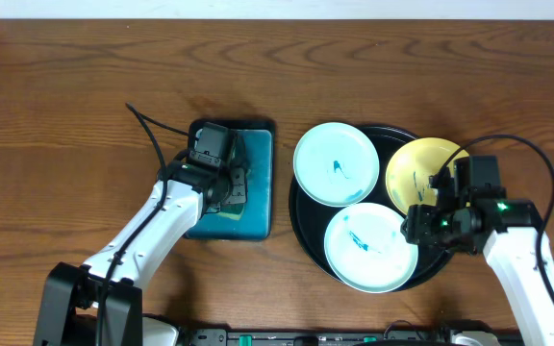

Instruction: Clean dirty plates on tray and stack at the side

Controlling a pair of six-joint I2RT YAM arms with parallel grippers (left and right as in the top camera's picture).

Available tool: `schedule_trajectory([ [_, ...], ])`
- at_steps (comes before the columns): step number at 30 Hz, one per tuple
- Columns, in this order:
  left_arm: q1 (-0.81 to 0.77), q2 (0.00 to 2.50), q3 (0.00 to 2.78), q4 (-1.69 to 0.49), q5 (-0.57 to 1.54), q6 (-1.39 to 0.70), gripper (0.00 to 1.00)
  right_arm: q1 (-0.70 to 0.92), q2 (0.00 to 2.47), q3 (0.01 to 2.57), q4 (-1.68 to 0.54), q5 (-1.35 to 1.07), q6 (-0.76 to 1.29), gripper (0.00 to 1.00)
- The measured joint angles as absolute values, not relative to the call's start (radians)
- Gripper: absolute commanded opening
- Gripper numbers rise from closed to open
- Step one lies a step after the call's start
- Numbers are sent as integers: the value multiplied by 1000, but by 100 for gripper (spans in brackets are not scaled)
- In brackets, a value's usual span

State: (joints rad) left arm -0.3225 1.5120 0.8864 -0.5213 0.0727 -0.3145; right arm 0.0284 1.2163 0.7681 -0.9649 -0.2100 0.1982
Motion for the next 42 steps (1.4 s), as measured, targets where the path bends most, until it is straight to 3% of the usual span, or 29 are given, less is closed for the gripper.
schedule_trajectory([
  [7,-323,1512,886,-521,73,-315,7,28,1343,768,-952,-209,202,57],
  [11,-323,1512,886,-522,73,-315,7,28,1411,768,-931,-209,202,46],
  [19,-323,1512,886,-521,73,-315,7,28,1501,768,-859,-209,205,34],
  [30,-323,1512,886,-521,73,-315,7,28,1534,728,-776,-247,201,2],
  [42,-323,1512,886,-521,73,-315,8,50,1534,725,-712,-288,205,1],
])
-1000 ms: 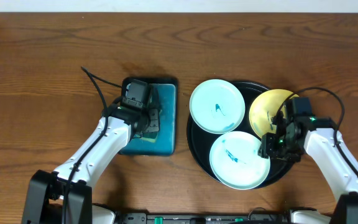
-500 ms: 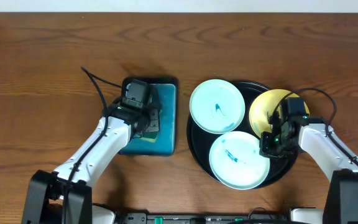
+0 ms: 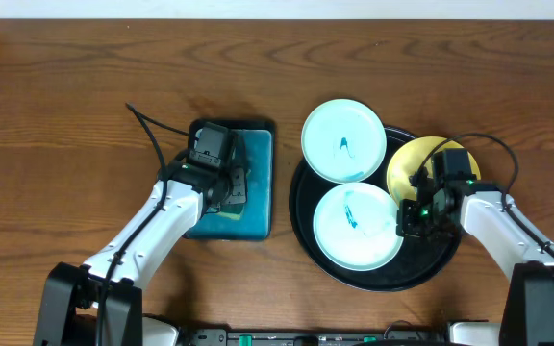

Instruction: Clean dirty plates on tray and stack at the side

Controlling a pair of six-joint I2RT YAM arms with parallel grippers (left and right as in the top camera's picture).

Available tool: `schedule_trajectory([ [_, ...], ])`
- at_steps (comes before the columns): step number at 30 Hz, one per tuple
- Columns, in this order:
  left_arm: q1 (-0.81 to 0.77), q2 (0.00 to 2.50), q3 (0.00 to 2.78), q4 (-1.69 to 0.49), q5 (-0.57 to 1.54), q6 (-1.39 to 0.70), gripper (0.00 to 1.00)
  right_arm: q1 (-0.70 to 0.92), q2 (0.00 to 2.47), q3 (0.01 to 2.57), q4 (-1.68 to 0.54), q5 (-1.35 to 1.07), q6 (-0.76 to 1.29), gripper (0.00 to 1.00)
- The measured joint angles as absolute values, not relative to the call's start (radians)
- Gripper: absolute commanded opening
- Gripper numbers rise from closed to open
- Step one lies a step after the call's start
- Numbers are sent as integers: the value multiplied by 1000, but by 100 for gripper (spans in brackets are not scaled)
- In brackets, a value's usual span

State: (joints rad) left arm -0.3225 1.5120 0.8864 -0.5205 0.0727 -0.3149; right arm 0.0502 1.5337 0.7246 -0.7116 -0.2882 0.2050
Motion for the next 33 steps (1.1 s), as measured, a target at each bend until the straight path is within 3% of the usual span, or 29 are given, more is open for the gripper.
schedule_trajectory([
  [13,-318,1317,881,-340,102,-313,7,138,1534,724,-575,-269,231,1],
  [19,-192,1304,881,-290,346,-301,7,138,1534,723,-570,-266,231,1],
  [27,49,1309,881,-280,841,-193,7,138,1534,723,-567,-265,231,1],
  [33,121,1341,881,-280,1033,-147,7,138,1534,723,-567,-265,231,1],
])
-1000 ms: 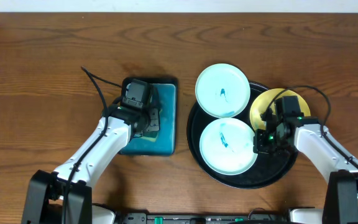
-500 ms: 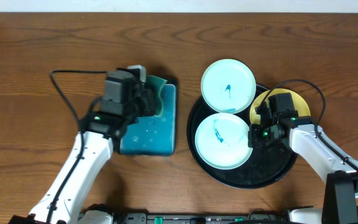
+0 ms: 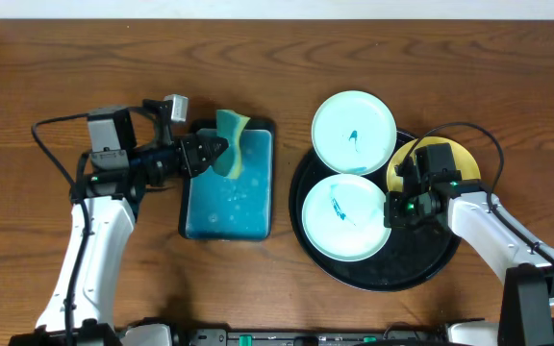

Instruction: Clean dirty plates on tray and stack at the side

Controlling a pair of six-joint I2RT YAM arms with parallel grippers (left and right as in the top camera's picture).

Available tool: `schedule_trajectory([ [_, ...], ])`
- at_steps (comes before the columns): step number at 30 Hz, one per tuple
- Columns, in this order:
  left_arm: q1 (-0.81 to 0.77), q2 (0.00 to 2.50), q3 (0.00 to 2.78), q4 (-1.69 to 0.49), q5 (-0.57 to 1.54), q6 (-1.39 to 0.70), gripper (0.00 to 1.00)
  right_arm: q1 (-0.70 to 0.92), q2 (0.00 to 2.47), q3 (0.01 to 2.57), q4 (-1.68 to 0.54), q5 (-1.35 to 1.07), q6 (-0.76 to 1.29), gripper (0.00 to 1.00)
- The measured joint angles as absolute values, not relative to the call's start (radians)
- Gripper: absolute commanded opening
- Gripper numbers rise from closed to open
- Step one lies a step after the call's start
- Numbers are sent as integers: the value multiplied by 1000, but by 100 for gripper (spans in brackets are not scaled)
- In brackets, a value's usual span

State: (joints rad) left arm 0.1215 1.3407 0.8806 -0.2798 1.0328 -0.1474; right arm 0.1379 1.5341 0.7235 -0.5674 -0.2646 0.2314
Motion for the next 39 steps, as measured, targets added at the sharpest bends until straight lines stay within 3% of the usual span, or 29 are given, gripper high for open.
schedule_trajectory([
  [29,134,1343,881,-295,1083,-103,7,138,1534,724,-568,-265,231,1],
  [32,121,1343,881,-351,991,-103,7,138,1534,723,-569,-265,231,1],
  [39,-81,1346,880,-444,506,-125,7,138,1534,723,-569,-264,231,1],
])
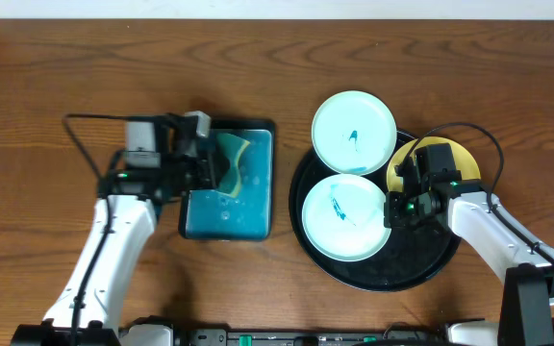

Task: Clean dirty plates on tray and stack at the side
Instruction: 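Dip the held sponge into the soapy water with the left gripper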

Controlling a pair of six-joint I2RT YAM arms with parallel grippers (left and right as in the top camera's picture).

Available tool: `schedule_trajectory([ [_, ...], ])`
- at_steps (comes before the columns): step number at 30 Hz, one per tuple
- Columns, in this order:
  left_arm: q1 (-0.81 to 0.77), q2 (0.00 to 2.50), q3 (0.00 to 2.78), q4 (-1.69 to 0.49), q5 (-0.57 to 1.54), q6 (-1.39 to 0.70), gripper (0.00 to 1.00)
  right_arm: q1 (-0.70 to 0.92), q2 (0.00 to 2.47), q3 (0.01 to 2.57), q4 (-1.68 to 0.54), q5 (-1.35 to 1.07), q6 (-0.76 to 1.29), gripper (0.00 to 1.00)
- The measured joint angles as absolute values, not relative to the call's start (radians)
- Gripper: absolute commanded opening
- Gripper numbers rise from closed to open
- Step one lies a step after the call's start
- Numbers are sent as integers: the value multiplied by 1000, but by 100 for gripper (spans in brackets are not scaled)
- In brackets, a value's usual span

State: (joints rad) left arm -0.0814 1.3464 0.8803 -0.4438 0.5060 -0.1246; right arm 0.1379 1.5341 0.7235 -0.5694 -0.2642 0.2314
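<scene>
A round black tray (373,271) holds three dirty plates. One pale blue plate (344,216) with blue smears lies in the tray's middle. Another pale blue plate (354,133) overhangs the tray's far rim. A yellow plate (463,160) sits at the right, mostly under my right arm. My right gripper (392,208) is shut on the right rim of the middle plate. My left gripper (217,169) is shut on a yellow-green sponge (234,161), held over the teal water tray (229,207).
The teal water tray lies left of the black tray, on a wooden table (46,96). Black cables (94,120) trail from both arms over the table. A light wall edge runs along the far side.
My left arm has moved right, bringing the sponge lower and further over the teal water tray. The right gripper and all three plates are unchanged.
At first my left gripper was down in the teal tray and the right one at the near plate's rim. The plates then shifted on the tray as the right gripper moved inward. Later the sponge was held up in the left gripper, which now holds it over the water.
</scene>
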Motion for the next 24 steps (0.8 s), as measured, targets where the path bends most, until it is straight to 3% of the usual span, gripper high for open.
schedule_trajectory([
  [4,-225,1348,880,-451,194,-187,8,138,1534,723,-570,-264,231,1],
  [8,-300,1387,880,-453,52,-239,7,138,1534,723,-570,-263,231,1],
  [16,-426,1548,880,-453,-11,-335,7,138,1534,723,-572,-262,231,1],
  [24,-532,1557,880,-458,-11,-371,7,138,1534,723,-576,-262,232,1],
])
